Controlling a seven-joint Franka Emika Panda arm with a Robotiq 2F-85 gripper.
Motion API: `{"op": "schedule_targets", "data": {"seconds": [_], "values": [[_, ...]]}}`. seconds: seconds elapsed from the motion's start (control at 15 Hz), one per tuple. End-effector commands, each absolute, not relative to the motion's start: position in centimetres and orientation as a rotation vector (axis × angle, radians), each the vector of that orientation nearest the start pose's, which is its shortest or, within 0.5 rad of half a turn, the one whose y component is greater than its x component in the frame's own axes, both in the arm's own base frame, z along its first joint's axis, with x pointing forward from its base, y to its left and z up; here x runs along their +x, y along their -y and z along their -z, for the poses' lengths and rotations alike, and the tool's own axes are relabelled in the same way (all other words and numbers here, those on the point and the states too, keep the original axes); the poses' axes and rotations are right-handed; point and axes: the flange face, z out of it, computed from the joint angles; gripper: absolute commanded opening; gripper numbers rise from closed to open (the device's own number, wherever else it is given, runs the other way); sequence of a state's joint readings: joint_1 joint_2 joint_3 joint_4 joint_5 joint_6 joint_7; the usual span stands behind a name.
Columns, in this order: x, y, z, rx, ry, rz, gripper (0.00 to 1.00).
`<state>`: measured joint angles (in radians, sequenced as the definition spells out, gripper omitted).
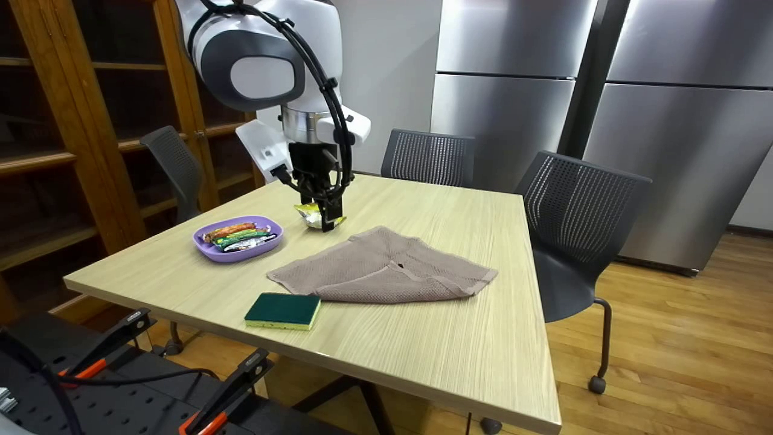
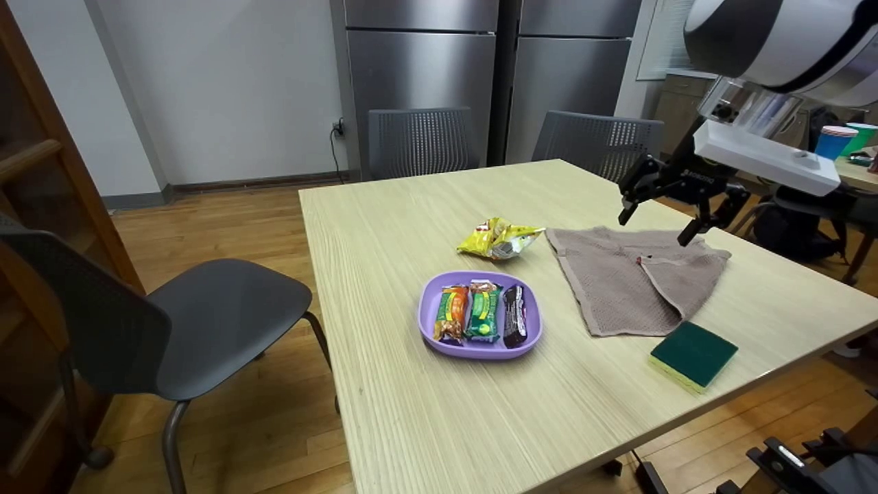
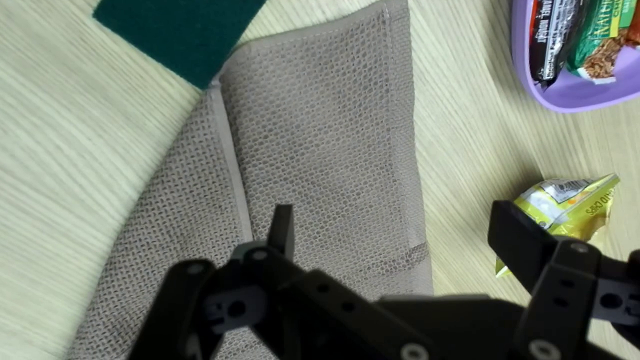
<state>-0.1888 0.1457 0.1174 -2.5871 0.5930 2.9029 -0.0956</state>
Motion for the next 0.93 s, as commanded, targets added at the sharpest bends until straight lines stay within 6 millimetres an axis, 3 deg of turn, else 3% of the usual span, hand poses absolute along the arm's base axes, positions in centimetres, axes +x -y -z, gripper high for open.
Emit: {"op": "schedule_targets", "data": {"seconds": [0.0,0.87], "values": [[45.5,7.0,-22.3,-2.837,-0.784,0.283,1.00],[49.0,8.7,-20.7,-2.845,-0.848,0.320,1.00]]}}
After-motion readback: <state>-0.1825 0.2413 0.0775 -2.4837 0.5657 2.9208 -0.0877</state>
